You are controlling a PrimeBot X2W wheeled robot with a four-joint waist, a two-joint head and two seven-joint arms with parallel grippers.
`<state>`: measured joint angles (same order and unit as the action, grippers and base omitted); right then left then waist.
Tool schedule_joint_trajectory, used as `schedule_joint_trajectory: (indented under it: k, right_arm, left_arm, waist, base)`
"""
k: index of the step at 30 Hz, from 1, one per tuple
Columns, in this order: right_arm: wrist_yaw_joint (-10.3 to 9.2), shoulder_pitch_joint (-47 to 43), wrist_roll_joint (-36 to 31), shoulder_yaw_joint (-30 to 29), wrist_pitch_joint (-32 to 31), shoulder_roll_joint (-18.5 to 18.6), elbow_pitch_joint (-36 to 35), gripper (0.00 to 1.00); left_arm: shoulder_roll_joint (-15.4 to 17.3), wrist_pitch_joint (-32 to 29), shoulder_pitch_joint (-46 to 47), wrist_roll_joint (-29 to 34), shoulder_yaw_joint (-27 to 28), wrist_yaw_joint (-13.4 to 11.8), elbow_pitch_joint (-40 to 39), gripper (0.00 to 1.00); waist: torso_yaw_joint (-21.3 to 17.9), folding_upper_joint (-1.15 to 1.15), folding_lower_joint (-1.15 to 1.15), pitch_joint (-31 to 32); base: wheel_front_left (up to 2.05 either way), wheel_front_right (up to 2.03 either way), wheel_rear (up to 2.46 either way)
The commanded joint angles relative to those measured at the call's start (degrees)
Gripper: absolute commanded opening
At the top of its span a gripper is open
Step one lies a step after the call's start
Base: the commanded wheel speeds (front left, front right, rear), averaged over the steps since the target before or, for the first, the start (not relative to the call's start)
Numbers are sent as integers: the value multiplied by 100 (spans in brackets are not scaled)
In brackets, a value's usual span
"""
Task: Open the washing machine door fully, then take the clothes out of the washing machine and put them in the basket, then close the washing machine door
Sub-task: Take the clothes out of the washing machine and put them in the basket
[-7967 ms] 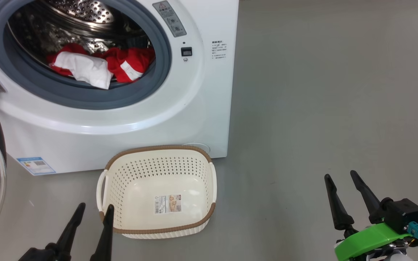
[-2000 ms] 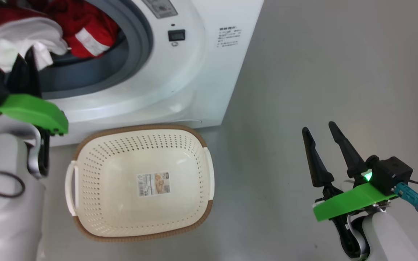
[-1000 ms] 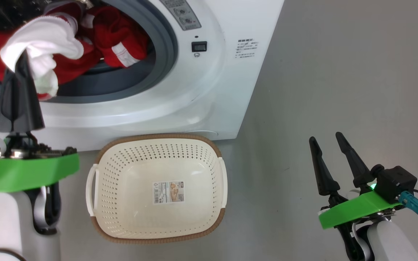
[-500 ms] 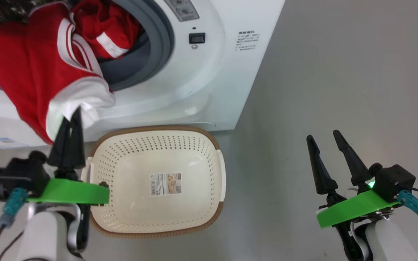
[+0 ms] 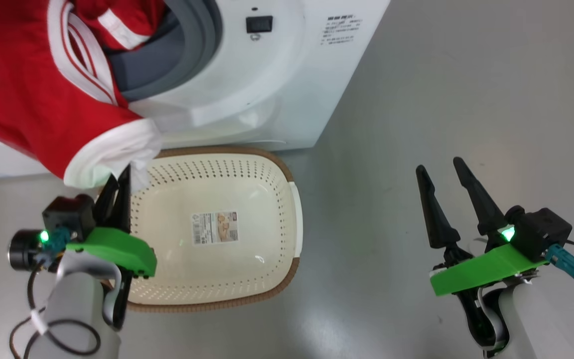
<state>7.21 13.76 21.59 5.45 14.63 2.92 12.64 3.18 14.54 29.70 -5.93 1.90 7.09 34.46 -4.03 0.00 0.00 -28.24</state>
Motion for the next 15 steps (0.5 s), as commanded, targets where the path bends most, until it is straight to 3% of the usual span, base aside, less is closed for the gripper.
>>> schedule_joint_trajectory:
  k: [1, 9, 15]
  right_arm:
    - [28, 72, 64, 158, 37, -4, -159, 100]
    - [28, 247, 103, 215, 37, -4, -207, 100]
    - [28, 308, 126, 267, 37, -4, -212, 100]
  left_arm:
    - [206, 46, 124, 88, 122, 27, 51, 0]
    - [370, 46, 944, 199, -51, 34, 1299, 2]
    - [422, 46, 1310, 88, -4, 37, 1820, 30]
  waist:
    - [-76, 0, 0, -176]
    - [-147, 0, 0, -523]
    - [-189, 0, 0, -609]
  base:
    - [0, 0, 0]
    - [0, 0, 0]
    - [0, 0, 0]
